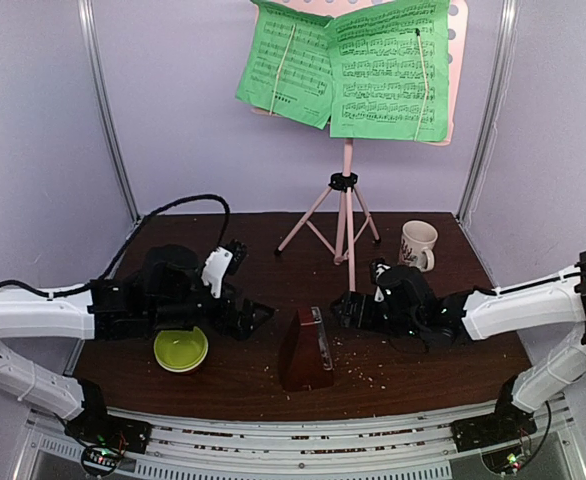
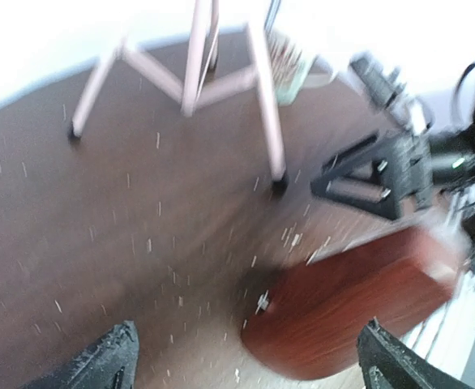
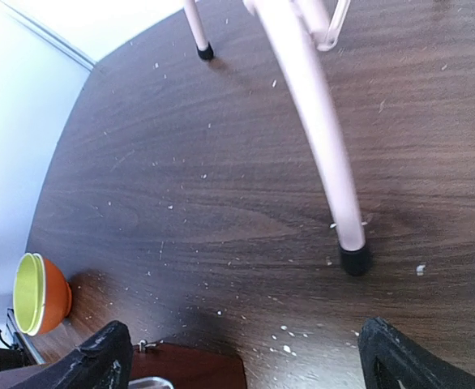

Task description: Pack up the instrument practice props

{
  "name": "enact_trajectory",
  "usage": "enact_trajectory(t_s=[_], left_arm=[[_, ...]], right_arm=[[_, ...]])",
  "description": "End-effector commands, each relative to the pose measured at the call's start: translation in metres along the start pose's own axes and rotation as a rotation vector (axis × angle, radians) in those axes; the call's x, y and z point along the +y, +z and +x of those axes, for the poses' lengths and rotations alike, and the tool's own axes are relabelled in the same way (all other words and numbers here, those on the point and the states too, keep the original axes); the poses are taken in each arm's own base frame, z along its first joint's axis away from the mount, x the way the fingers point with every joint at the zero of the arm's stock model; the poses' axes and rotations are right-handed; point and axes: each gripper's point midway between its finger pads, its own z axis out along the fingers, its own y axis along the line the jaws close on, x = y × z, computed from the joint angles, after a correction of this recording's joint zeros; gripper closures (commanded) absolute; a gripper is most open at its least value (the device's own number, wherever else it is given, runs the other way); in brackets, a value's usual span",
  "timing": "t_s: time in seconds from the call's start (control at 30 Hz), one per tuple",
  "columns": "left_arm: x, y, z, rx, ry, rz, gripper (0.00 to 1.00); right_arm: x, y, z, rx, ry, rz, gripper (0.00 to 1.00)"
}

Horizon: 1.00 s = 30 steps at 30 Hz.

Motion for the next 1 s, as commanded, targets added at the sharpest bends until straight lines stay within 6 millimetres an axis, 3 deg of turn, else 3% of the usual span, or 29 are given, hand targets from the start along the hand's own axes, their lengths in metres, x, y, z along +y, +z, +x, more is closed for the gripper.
enact_trajectory(t_s=[0.0,0.17,0.3,0.47,0.7,0.97], left_arm=[[-0.035,-0.027,-0.051,-0.184,0.137,0.16,0.02],[-0.083,-0.011,-0.06,-0.16,0.266,0.391,0.02],[-0.103,0.015,-0.049,-0.091,0.352,0.495,0.02],[-0.126,0.022,-0.042,-0.056,0.386,0.644,0.02],[-0.111,0.04,-0.023,-0.002,0.373,0.573,0.09],[-0.086,0.048,-0.015,-0.003,0.368,0.433,0.32]], right_arm=[[-0.022,-0.025,-0.011,-0.045,-0.037,0.053,0.0],[-0.021,-0.049,-0.023,-0.084,-0.064,0.037,0.0],[-0.017,-0.068,-0.038,-0.156,-0.049,0.0,0.0],[-0.025,-0.081,-0.048,-0.22,-0.011,0.024,0.0],[-0.036,-0.087,-0.052,-0.288,0.061,0.03,0.0],[-0.037,-0.093,-0.056,-0.327,0.091,0.001,0.0]])
